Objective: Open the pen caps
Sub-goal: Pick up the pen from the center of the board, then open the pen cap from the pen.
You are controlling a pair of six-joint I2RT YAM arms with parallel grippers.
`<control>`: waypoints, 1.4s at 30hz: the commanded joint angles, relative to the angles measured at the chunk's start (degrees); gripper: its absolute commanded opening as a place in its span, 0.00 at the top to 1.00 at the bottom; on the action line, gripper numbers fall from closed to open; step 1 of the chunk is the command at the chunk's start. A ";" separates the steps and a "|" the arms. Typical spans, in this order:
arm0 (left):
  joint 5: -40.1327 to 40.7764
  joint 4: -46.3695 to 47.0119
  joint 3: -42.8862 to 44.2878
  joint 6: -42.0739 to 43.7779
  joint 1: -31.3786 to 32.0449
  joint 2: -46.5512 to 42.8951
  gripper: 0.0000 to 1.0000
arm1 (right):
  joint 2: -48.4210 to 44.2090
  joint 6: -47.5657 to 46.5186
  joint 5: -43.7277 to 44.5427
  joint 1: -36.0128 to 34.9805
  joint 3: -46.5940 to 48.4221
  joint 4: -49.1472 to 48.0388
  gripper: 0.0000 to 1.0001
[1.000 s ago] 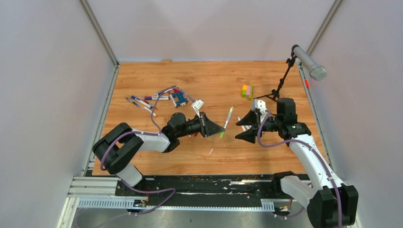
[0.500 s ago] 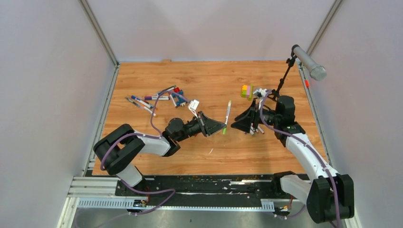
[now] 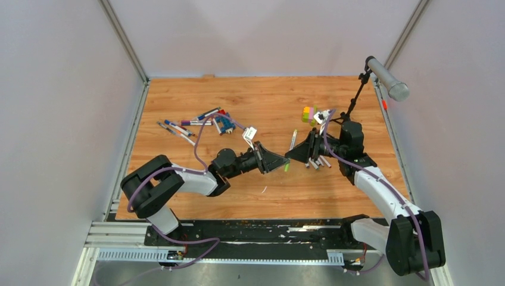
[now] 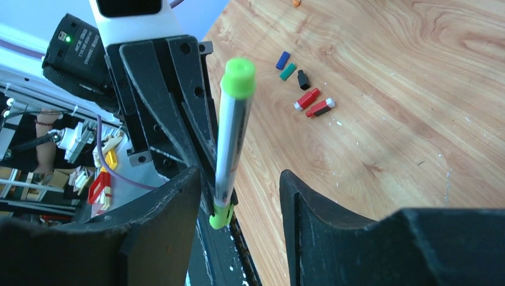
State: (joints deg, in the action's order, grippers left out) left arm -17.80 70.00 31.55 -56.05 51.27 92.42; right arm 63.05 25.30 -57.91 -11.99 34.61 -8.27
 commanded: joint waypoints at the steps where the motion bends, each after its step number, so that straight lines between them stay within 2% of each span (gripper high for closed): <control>1: 0.41 -1.40 2.51 3.02 1.29 0.30 1.00 | 0.15 2.36 1.87 -0.23 0.24 -3.36 0.53; 3: 0.55 -3.20 2.99 4.02 1.72 0.06 1.00 | 0.13 2.79 1.88 -0.23 0.03 -4.15 0.64; 4: 0.62 -4.08 3.11 4.50 2.00 -0.12 1.00 | 0.14 3.05 1.80 -0.27 -0.12 -4.69 0.72; 6: 0.71 -5.59 3.48 5.33 2.45 -0.22 0.99 | -0.01 3.61 1.73 -0.22 -0.32 -5.70 0.97; 8: 0.82 -6.37 3.74 5.87 2.79 -0.31 0.95 | -0.40 3.62 1.69 -0.23 -0.34 -6.06 1.00; 9: 0.78 -6.43 3.78 5.88 2.93 -0.25 0.90 | -0.62 3.74 1.23 -0.23 -0.41 -6.38 1.00; 14: -0.80 -7.51 4.45 6.11 3.39 0.55 0.46 | -1.29 4.22 0.20 -0.23 -0.39 -7.06 1.00; 15: -1.23 -7.66 4.62 6.19 3.46 0.83 0.41 | -1.23 4.01 0.26 -0.21 -0.30 -6.88 1.00; 16: -1.68 -7.55 4.66 6.29 3.55 1.09 0.40 | -1.29 3.85 0.33 -0.15 -0.20 -6.65 1.00; 19: -1.92 -7.09 4.67 6.14 3.79 1.82 0.42 | -1.28 3.56 0.59 -0.14 -0.15 -6.25 1.00; 22: -1.80 -6.86 4.81 6.12 3.92 2.05 0.51 | -1.28 2.90 1.38 -0.14 -0.03 -5.61 1.00; 27: -2.32 -8.64 5.83 6.68 3.93 2.44 0.87 | -0.79 1.05 3.14 -0.18 0.40 -3.83 1.00; 29: -2.76 -9.66 6.12 7.42 3.85 2.71 0.97 | -0.74 0.41 3.16 -0.15 0.54 -3.77 1.00; 33: -2.48 -15.26 6.56 11.45 4.21 2.36 1.00 | 0.05 -1.15 3.48 -0.14 2.16 -3.50 1.00; 35: -1.32 -20.59 7.07 15.17 4.81 1.03 1.00 | 1.35 -3.57 3.19 -0.21 6.63 1.46 1.00; 39: 7.13 -33.14 8.10 27.47 9.34 -4.97 1.00 | 1.54 -8.32 2.73 -0.46 17.14 11.43 1.00; 42: 12.78 -36.74 7.63 33.91 12.76 -9.42 1.00 | 0.92 -9.27 2.76 -0.82 21.37 14.64 1.00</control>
State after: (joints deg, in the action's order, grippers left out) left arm -9.08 46.54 39.75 -36.29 57.69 88.23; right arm 66.13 19.03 -55.72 -12.40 46.96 5.02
